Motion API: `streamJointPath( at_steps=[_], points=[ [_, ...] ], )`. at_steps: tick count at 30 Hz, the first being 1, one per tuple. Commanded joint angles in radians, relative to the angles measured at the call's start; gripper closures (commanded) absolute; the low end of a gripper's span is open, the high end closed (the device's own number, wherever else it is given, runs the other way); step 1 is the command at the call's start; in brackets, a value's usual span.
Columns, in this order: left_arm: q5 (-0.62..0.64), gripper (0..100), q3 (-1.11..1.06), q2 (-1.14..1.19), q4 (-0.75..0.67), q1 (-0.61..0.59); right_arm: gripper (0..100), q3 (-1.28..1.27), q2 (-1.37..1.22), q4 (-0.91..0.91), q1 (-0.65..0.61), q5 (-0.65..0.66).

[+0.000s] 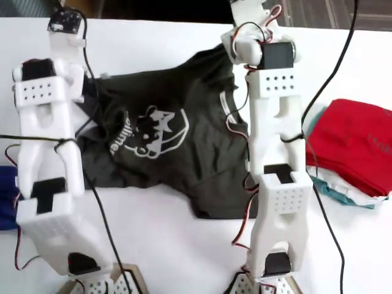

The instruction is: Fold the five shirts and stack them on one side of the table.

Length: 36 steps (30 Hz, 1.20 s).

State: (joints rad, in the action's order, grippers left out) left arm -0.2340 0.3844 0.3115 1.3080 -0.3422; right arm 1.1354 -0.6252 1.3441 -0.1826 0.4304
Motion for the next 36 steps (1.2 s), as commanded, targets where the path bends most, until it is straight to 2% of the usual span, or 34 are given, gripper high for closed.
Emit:
streamJointPath(
  at_steps=[1,4,13,18,24,26,29,31,36],
  points=[
    [-0.006,98,0.091,0.023,0.086,-0.008,97.8,-0.034,-0.018,0.03,0.01,0.002],
    [-0.003,98,0.09,0.063,0.124,0.0,97.8,-0.081,-0.074,0.045,0.004,-0.044],
    [-0.002,98,0.097,0.141,0.123,0.0,97.8,-0.089,-0.243,0.013,-0.059,-0.388],
    [-0.002,98,0.097,0.141,0.123,0.0,97.8,-0.086,-0.36,0.024,-0.113,-0.397],
    [-0.002,98,0.091,0.141,0.08,-0.003,97.0,-0.014,-0.392,0.048,-0.091,-0.396],
    [-0.002,98,0.091,0.141,0.08,-0.003,92.5,0.058,-0.381,0.12,-0.082,-0.396],
    [-0.002,98,0.091,0.141,0.08,-0.002,78.9,0.164,-0.355,0.257,-0.081,-0.394],
    [-0.002,98,0.091,0.141,0.08,-0.002,73.8,0.235,-0.338,0.332,-0.087,-0.394],
    [-0.002,98,0.09,0.141,0.083,-0.002,82.8,0.334,-0.321,0.346,-0.081,-0.405]
  ],
)
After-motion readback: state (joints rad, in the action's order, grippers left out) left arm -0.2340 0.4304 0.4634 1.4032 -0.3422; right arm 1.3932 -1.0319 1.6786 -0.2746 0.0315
